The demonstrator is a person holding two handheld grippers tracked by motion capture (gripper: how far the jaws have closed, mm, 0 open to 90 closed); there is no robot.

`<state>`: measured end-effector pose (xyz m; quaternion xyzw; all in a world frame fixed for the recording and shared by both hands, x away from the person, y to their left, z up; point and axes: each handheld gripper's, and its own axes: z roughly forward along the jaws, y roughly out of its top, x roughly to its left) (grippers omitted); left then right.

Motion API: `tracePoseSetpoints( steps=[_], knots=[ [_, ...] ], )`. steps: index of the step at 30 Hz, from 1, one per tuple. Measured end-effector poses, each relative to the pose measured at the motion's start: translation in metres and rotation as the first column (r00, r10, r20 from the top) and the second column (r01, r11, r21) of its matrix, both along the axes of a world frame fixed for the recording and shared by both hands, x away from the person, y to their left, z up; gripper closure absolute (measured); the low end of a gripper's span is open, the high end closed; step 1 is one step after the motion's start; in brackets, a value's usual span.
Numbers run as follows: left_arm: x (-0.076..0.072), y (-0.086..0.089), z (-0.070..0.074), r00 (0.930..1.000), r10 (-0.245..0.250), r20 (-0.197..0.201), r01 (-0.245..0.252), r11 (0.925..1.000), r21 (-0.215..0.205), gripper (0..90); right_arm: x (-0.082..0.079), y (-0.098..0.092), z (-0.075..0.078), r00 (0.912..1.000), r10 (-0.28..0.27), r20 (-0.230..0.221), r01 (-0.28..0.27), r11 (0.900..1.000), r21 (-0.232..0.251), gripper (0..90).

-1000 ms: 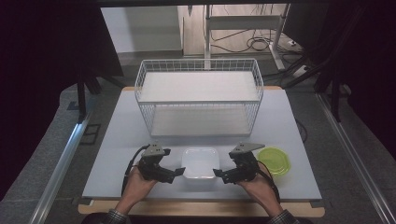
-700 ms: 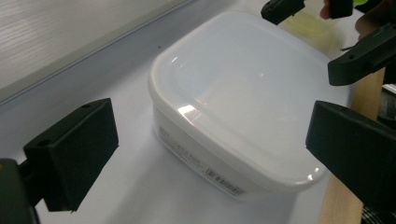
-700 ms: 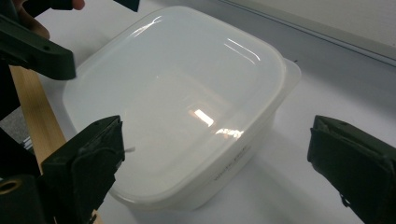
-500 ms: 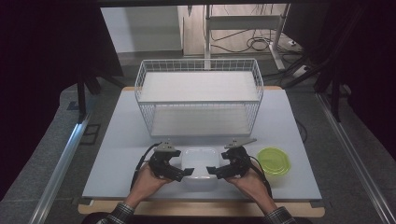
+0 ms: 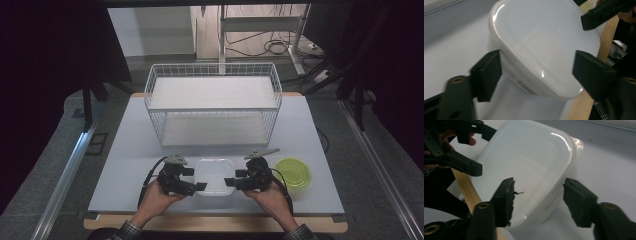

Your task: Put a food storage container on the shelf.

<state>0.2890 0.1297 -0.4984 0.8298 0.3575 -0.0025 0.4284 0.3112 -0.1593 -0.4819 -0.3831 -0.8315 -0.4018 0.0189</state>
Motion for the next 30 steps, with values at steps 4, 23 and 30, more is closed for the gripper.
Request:
tracePoseSetpoints(
  steps=[4,23,30],
  knots=[
    [-0.008,0.005,0.007,0.999,0.045,0.006,-0.045,0.999,-0.005,49.0,-0.006,-0.007,0.005,0.999,-0.039,-0.02,0.039,0.999,0.021,60.4],
    [-0.015,0.015,0.011,0.9859,0.167,-0.006,-0.167,0.9836,-0.067,78.2,-0.022,-0.009,0.013,0.9903,-0.127,0.056,0.123,0.989,0.083,79.5],
    [-0.015,0.014,0.017,0.9832,0.18,0.028,-0.178,0.9809,-0.079,78.3,-0.023,-0.009,0.019,0.9866,-0.123,0.107,0.114,0.99,0.086,79.5]
  ],
)
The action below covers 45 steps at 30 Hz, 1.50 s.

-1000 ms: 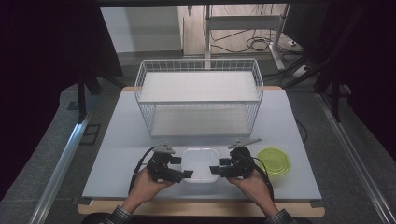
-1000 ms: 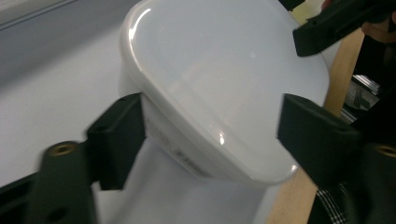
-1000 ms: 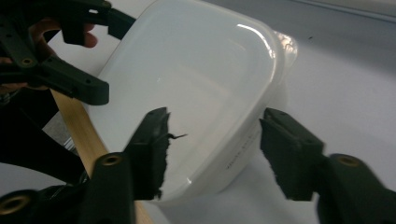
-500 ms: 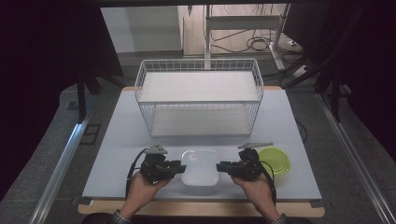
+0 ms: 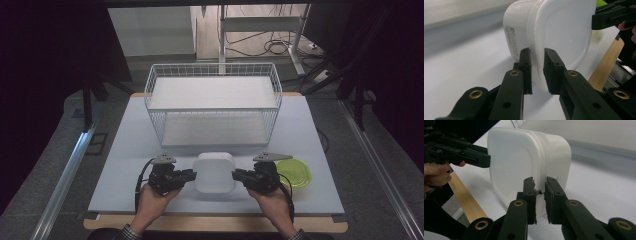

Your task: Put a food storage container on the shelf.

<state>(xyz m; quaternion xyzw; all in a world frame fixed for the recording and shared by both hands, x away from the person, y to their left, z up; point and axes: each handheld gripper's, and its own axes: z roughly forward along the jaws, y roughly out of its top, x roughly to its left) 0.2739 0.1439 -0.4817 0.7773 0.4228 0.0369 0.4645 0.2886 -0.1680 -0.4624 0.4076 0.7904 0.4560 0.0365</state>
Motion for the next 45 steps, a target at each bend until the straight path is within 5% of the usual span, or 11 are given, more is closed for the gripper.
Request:
tracePoseSetpoints(
  steps=[24,45],
  knots=[
    [0.017,0.013,0.067,0.9902,0.014,0.139,-0.006,0.9983,-0.057,79.2,0.023,0.002,0.059,0.9924,0.028,0.12,-0.037,0.996,0.078,79.5],
    [0.042,0.019,0.121,0.9772,0.05,0.206,-0.034,0.9959,-0.084,79.6,0.055,0.011,0.11,0.9828,0.013,0.184,-0.031,0.995,0.097,78.8]
  ],
)
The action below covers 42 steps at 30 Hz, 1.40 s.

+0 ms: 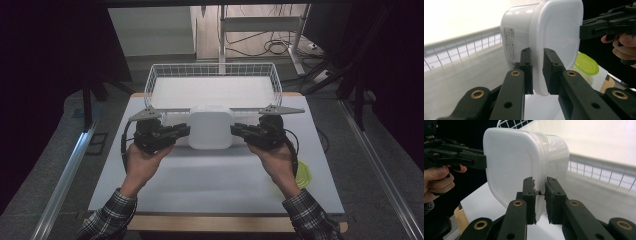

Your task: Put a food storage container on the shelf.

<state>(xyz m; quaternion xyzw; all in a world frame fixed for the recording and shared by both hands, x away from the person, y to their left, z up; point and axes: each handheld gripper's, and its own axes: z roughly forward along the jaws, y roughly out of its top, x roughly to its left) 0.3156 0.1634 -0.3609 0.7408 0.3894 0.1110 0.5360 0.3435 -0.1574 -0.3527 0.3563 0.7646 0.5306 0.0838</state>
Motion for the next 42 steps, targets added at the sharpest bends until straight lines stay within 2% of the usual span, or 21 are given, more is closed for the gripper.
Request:
tracePoseSetpoints(
  steps=[10,22,27,36,42],
  knots=[
    [0.016,0.002,0.021,0.9997,0.01,0.021,-0.01,0.9999,-0.008,79.6,0.016,0.004,0.022,0.9995,-0.019,0.027,0.018,1.0,0.008,78.4],
    [0.038,0.006,0.044,0.9998,0.007,0.02,-0.006,0.9986,-0.053,80.0,0.04,0.004,0.042,0.9995,-0.03,0.013,0.029,0.998,0.059,78.1],
    [0.049,0.007,0.048,0.9999,0.011,0.013,-0.01,0.9972,-0.074,80.0,0.05,0.006,0.051,0.999,-0.043,0.009,0.042,0.997,0.062,78.0],
    [0.071,0.006,0.057,0.9996,0.028,0.002,-0.028,0.9965,-0.079,79.9,0.07,0.009,0.062,0.9973,-0.073,0.012,0.072,0.996,0.059,77.7],
    [0.087,0.003,0.053,0.9992,0.037,-0.012,-0.038,0.9967,-0.072,79.1,0.083,0.01,0.063,0.9955,-0.095,-0.003,0.095,0.994,0.049,77.5]
  ],
)
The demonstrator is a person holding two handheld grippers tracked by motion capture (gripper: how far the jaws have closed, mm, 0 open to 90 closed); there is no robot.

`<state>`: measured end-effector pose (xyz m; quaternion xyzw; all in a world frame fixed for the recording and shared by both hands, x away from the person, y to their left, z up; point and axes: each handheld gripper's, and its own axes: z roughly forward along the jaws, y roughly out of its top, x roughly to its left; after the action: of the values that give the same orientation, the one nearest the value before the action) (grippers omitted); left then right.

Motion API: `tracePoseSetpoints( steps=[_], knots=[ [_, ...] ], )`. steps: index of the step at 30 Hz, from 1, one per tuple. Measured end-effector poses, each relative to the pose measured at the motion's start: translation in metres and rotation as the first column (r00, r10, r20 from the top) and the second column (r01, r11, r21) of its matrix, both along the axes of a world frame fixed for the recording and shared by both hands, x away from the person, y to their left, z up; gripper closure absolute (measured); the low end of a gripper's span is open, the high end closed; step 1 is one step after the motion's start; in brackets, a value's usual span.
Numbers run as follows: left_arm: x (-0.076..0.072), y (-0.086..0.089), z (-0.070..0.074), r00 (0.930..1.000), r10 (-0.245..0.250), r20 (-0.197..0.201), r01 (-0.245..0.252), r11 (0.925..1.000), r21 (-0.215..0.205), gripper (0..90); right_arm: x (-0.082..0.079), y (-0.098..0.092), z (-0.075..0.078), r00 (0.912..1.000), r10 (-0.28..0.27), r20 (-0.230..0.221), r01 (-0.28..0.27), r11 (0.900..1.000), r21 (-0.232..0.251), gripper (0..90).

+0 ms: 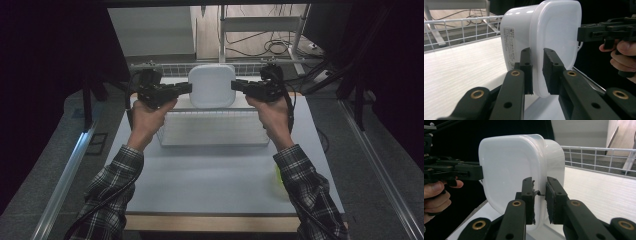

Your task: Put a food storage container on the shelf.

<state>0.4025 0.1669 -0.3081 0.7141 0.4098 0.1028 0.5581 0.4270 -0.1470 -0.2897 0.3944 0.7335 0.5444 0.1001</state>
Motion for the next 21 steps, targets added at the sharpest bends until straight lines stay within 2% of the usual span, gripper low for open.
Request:
tracePoseSetpoints(
  steps=[4,11,15,21],
  knots=[
    [0.007,-0.002,-0.007,0.9998,0.019,0.009,-0.02,0.9997,0.018,77.4,0.007,0.001,-0.004,0.9999,-0.003,-0.012,0.003,1.0,-0.001,77.5],
    [0.011,-0.003,-0.013,0.9991,0.019,0.037,-0.02,0.9998,0.005,70.1,0.014,0.002,-0.009,0.9997,0.002,-0.024,-0.002,1.0,0.018,74.5],
    [0.013,-0.006,-0.012,0.997,0.023,0.073,-0.026,0.999,0.036,64.7,0.017,0.004,-0.011,0.9998,0.0,-0.017,0.001,1.0,0.012,69.4],
    [0.017,-0.011,-0.014,0.9943,0.036,0.101,-0.042,0.9972,0.061,58.7,0.019,0.009,-0.011,1.0,-0.009,0.003,0.009,1.0,-0.018,64.5]
  ],
)
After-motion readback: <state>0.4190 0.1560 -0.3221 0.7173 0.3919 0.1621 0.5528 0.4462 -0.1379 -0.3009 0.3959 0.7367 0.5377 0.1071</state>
